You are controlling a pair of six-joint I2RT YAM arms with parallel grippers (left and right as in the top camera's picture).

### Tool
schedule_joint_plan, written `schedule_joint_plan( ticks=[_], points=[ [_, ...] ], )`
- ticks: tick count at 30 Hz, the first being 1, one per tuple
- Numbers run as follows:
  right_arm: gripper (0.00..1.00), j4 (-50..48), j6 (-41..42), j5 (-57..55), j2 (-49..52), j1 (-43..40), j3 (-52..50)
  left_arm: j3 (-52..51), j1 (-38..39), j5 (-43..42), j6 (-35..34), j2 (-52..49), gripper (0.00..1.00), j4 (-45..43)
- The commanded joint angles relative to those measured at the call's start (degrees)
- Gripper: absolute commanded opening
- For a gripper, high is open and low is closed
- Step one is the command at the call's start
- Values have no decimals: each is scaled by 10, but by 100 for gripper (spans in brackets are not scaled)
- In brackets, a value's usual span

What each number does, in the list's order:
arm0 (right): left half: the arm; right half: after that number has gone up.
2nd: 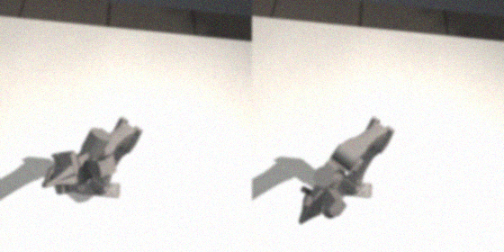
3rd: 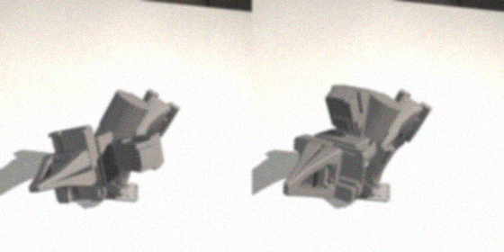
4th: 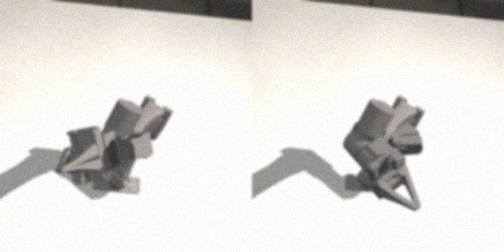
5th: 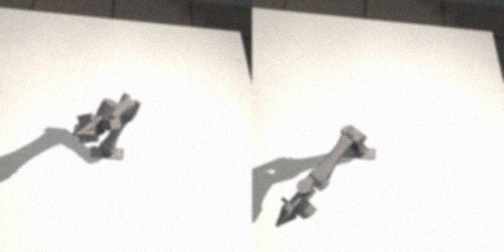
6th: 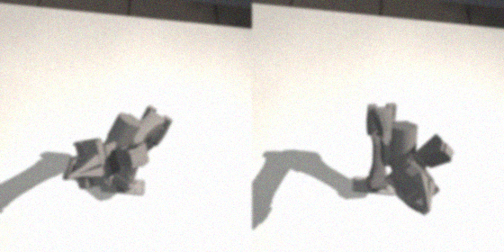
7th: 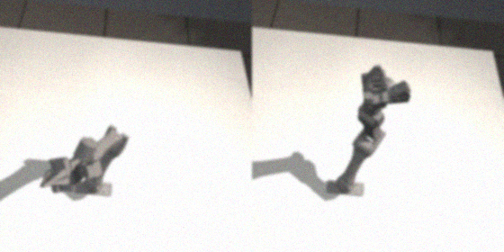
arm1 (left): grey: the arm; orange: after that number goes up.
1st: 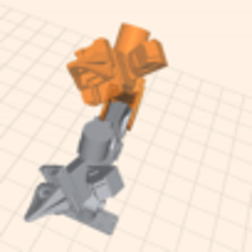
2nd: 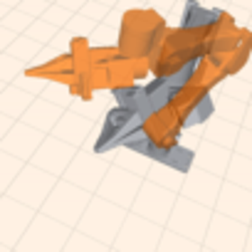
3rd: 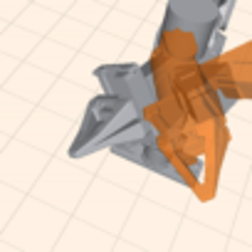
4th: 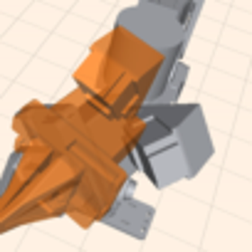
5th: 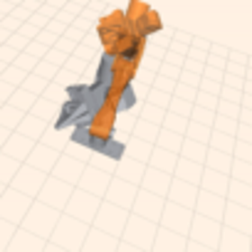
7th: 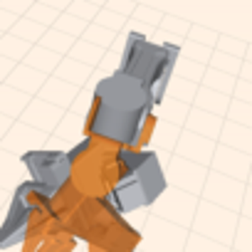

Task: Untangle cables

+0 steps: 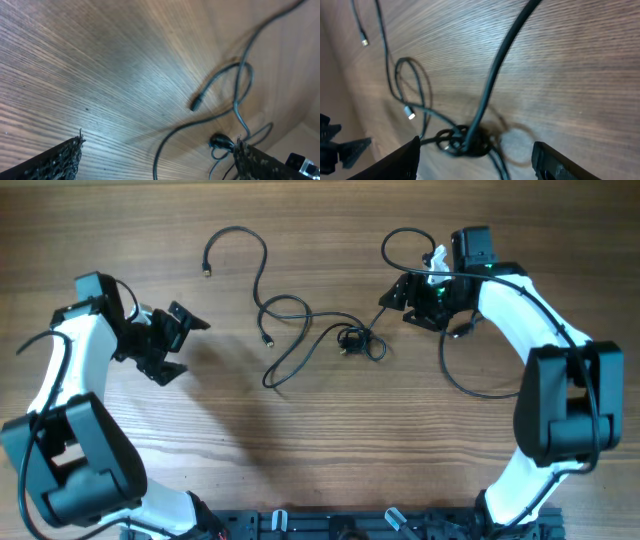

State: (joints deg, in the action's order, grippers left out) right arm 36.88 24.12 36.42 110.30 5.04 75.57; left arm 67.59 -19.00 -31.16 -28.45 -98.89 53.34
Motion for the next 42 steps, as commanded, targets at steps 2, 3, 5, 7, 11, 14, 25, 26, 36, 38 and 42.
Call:
schedule_joint_plan(
  ticks=[2,3,5,7,11,14,25,26,36,38,42],
  points=[
    [73,25,4,21,-42,0,13,23,14,-14,7,48,99,14],
    [73,34,5,20,-41,3,13,23,18,-14,5,48,96,16],
    [73,41,2,20,-41,10,5,21,34,-14,6,47,56,19],
    [70,46,0,3,-41,21,-2,18,54,-14,6,47,4,18],
    [35,57,9,-70,-41,49,-20,17,101,-14,6,47,4,18],
    [17,56,45,-112,-41,68,-40,17,144,-13,6,47,4,18],
    [4,5,76,-133,-39,129,-62,17,281,-12,-36,47,4,13],
    [5,5,76,-133,-39,134,-62,17,293,-11,-38,47,4,10],
    [5,-5,96,-133,-39,157,-63,17,393,73,-83,39,4,-45],
    [5,-19,95,-134,-39,156,-63,17,403,122,-85,35,4,-57],
    [11,-54,95,-146,-39,156,-63,17,407,154,-117,21,4,-63]
  ],
)
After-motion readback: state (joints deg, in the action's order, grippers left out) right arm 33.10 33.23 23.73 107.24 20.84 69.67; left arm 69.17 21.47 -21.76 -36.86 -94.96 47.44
